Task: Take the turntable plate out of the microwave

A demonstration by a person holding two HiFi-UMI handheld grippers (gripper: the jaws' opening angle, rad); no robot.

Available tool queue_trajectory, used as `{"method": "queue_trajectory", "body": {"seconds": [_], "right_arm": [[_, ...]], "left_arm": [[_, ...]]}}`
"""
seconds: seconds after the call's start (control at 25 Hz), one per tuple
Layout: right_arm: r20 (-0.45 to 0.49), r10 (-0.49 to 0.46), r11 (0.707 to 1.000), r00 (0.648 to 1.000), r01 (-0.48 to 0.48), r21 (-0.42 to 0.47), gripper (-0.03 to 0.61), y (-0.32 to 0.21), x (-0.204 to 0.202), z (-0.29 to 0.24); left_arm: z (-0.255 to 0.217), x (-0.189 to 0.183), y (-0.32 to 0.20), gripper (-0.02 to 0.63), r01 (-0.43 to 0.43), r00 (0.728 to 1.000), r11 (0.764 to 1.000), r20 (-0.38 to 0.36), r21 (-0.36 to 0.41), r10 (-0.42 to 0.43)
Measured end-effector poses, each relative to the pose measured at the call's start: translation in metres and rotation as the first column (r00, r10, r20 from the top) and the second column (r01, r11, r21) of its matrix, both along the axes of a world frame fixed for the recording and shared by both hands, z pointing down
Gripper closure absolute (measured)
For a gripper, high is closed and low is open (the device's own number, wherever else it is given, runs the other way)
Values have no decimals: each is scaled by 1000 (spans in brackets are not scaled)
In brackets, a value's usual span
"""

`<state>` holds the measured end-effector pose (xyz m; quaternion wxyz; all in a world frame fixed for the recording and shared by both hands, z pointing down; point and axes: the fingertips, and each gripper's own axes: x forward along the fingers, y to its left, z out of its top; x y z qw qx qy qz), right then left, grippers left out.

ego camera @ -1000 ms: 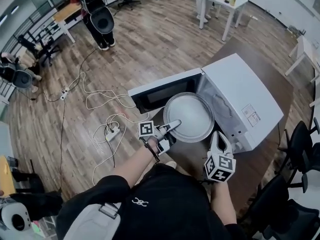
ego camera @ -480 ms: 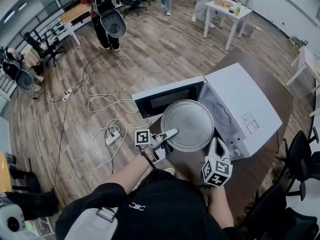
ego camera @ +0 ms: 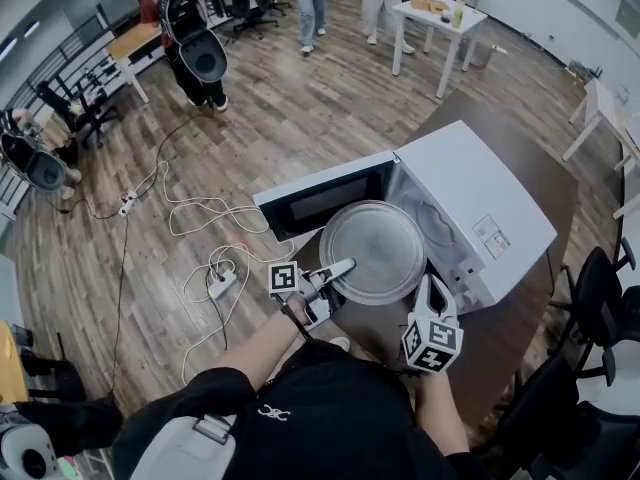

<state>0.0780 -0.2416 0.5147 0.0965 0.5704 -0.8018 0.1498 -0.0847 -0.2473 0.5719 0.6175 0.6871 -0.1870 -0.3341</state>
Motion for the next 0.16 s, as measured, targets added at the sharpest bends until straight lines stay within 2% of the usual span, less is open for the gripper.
{"method": "queue_trajectory", "body": {"seconds": [0.16], "right_arm": [[8, 6, 1000, 1000, -6, 4, 572, -2, 2, -2]], "left_arm": [[-2, 3, -3, 577, -7, 1000, 1000, -16, 5, 7]]}}
